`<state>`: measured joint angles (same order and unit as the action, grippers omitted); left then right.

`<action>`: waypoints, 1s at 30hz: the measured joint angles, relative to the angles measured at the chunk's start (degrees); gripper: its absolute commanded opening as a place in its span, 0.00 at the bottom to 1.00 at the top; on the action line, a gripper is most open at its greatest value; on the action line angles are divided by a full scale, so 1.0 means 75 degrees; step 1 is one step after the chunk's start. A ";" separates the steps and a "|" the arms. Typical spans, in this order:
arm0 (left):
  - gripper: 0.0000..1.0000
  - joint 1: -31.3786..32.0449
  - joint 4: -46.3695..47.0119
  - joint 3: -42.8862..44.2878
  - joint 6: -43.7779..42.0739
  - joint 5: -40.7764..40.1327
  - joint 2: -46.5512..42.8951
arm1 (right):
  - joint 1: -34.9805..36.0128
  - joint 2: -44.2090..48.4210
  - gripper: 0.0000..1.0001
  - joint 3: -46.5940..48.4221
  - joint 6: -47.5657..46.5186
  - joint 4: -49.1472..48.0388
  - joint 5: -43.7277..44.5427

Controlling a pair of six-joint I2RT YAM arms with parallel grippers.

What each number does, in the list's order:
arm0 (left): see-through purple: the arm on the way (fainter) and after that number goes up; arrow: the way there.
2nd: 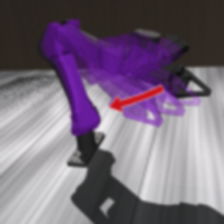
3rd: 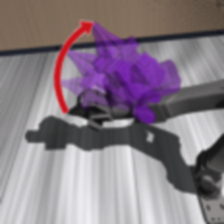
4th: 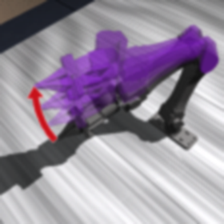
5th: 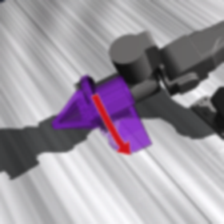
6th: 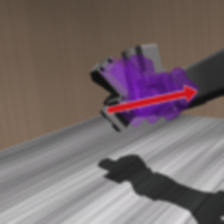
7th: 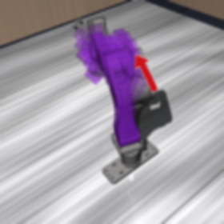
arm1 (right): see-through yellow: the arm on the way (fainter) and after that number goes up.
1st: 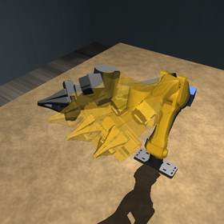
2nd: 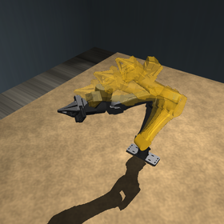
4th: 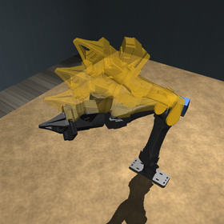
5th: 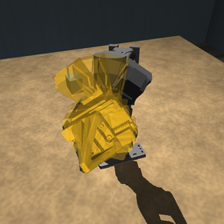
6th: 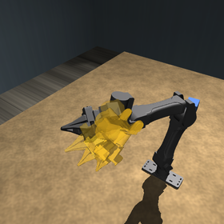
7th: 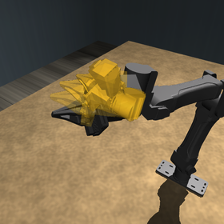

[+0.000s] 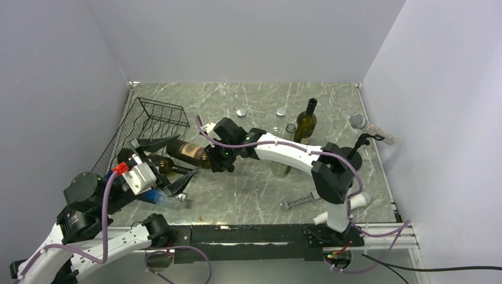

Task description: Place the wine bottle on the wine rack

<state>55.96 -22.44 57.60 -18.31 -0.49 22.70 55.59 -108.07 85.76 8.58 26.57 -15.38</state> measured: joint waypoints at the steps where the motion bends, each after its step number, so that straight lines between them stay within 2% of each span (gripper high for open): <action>1: 0.99 0.0000 0.0044 0.0000 0.0029 0.0079 0.0000 | 0.0000 -0.0114 0.00 0.0087 -0.0006 -0.0006 -0.0020; 15: 0.99 0.0000 0.0335 0.0000 0.0551 0.0723 0.0003 | -0.0274 -0.1396 0.00 -0.0070 0.0466 -0.2547 -0.1384; 20: 0.99 0.0000 0.0388 0.0000 0.0764 0.0781 0.0041 | -0.0280 -0.2256 0.00 0.0662 0.0536 -0.3110 -0.1600; 30: 0.99 0.0000 0.0356 0.0012 0.1000 0.0758 0.0117 | -0.0227 -0.3436 0.00 0.2197 0.0344 -0.3112 -0.1682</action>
<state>55.96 -19.77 57.69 -10.81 5.19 23.57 53.89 -133.84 102.24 11.16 3.22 -27.99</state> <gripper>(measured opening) 0.993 0.370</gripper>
